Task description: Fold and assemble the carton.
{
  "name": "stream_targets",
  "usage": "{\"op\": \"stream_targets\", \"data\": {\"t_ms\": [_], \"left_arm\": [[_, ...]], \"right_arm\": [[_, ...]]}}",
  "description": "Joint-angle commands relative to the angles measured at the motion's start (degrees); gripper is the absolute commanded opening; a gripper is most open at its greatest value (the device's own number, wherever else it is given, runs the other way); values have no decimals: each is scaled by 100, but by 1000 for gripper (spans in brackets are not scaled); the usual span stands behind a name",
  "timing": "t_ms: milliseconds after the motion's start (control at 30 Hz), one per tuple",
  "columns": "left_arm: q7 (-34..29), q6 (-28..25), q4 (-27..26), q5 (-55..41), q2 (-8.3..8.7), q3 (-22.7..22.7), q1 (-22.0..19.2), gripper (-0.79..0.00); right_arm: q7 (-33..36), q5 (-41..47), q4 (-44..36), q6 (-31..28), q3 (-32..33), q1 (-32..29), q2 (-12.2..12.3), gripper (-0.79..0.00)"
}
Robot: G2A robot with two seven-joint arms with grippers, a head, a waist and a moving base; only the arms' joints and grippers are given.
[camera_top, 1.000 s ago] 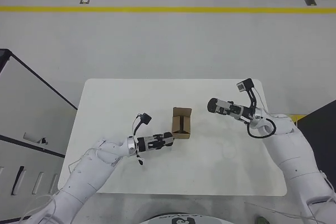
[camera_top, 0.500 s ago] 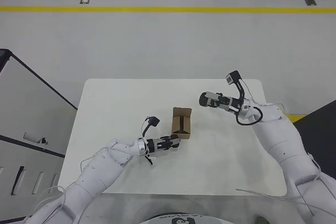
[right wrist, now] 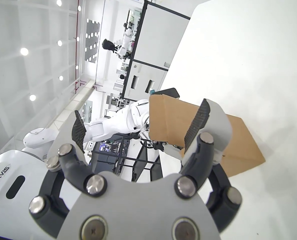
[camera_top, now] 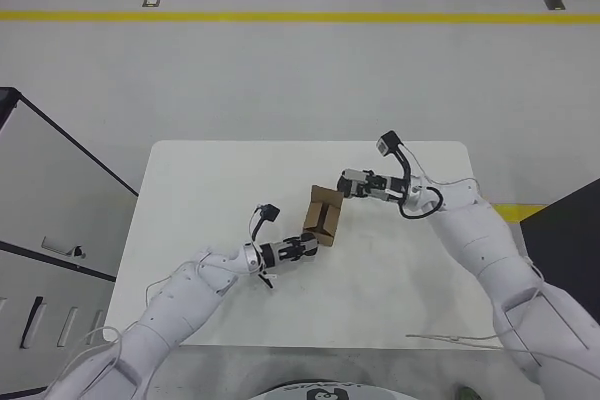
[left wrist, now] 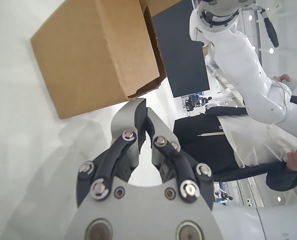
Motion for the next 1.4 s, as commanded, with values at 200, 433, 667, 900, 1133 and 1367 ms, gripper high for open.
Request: {"op": "stream_targets", "data": {"t_ms": [200,433,667,900,1133,1367], "left_arm": [[312,36,38,52,12,-187,27,-785],[524,47,91,68,-8,-277,26,-785],[701,50,183,73,-49,-325,-20,-785],[646,-4,359,-208,-78,-407,-42,-785],[654,-10,375,-227,-82,-416,-55,-785],[620,403,268,-134,-97,-429,-19,-785]], "right_arm": [[193,-14,-116,193,-68,-77,27,0],[306,31,-288,306,-35,-209,102,0],[378,-31,-395,377,-8,-269,166,0],[273,-305,-452,272,89,-254,257,0],[273,-305,-452,272,89,-254,257,0],[-68,-629,-695,580,162,-348,303,0]]}}
